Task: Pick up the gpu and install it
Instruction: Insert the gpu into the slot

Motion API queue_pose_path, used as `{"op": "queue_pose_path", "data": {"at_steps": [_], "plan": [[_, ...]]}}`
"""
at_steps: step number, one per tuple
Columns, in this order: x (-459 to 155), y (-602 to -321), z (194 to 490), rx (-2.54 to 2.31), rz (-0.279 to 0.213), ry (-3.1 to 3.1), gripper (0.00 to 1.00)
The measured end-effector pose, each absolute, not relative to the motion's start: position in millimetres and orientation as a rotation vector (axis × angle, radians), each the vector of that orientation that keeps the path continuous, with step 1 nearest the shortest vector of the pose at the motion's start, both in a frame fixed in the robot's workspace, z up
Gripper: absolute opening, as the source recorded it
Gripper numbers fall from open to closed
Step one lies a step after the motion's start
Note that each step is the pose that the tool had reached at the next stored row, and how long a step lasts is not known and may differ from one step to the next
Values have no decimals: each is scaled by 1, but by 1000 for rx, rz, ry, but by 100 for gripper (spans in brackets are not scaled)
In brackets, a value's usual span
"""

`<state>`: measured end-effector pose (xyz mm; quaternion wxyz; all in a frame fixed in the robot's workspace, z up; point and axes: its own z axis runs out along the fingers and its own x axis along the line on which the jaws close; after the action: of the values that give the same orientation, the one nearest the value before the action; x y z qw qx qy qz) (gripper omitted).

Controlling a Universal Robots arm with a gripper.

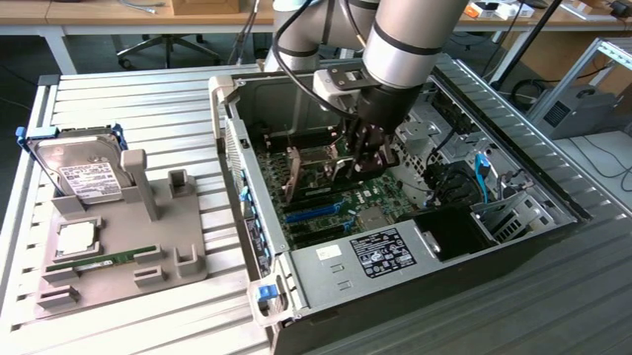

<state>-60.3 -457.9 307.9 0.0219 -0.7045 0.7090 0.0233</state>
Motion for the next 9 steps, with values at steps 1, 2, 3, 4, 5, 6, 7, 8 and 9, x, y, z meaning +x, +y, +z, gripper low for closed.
{"op": "queue_pose_path", "data": {"at_steps": [1, 2, 3, 4, 5, 6, 7, 8, 9], "plan": [[-60, -458, 305, -2183, 72, 2197, 27], [-61, -458, 303, -2183, 72, 2197, 27], [-61, -458, 301, -2183, 72, 2197, 27], [-61, -458, 299, -2183, 72, 2197, 27], [-61, -458, 298, -2183, 72, 2197, 27], [-61, -458, 296, -2183, 72, 2197, 27], [-61, -458, 295, -2183, 72, 2197, 27], [-61, -458, 293, -2183, 72, 2197, 27], [-61, -458, 292, -2183, 72, 2197, 27]]}}
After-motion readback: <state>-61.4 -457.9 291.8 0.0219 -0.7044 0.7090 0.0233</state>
